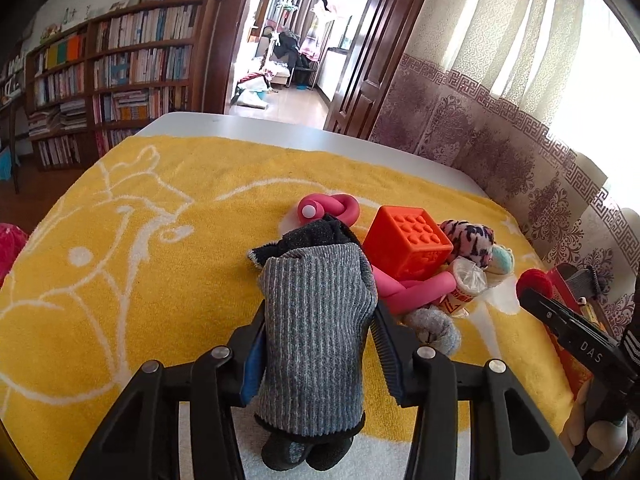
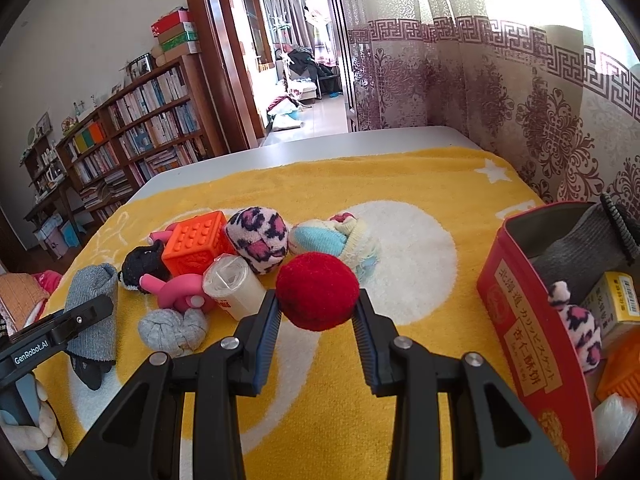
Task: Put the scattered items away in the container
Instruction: 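Lift the grey sock with left tool while right tool lifts the red pompom, then drop the grey sock into the tin with left tool while right tool drops the pompom, then withdraw both tools from the tin toward the black glove and knit hat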
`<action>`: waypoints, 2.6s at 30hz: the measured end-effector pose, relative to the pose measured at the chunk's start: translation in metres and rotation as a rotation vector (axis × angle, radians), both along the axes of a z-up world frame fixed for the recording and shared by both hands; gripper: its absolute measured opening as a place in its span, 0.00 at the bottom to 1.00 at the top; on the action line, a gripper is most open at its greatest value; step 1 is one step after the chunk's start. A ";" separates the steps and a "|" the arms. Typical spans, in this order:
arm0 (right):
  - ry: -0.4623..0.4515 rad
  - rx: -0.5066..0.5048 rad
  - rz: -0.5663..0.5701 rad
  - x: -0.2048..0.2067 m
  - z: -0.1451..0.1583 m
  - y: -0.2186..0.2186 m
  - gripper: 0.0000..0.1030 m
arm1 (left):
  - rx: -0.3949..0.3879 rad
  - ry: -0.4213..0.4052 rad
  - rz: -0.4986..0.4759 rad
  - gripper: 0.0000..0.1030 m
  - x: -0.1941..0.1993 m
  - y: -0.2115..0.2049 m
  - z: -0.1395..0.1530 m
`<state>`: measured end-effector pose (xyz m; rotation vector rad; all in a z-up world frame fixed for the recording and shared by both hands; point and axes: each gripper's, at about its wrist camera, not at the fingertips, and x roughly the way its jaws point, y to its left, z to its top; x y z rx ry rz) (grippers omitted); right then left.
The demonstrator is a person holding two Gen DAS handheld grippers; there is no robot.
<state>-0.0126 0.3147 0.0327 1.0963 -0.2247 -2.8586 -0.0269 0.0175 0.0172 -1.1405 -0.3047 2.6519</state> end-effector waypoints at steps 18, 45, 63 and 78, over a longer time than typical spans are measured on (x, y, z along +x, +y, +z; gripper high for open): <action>0.056 -0.048 -0.088 0.015 0.017 0.026 0.39 | 0.025 0.065 -0.082 0.48 0.019 0.025 0.027; 0.155 -0.046 -0.424 0.138 0.052 0.191 0.39 | 0.036 0.156 -0.510 0.48 0.042 0.250 0.105; 0.143 -0.109 -0.439 0.147 0.036 0.215 0.74 | 0.080 0.077 -0.620 0.85 0.029 0.334 0.094; 0.158 -0.100 -0.434 0.152 0.044 0.199 0.75 | 0.039 0.084 -0.483 0.85 0.018 0.279 0.082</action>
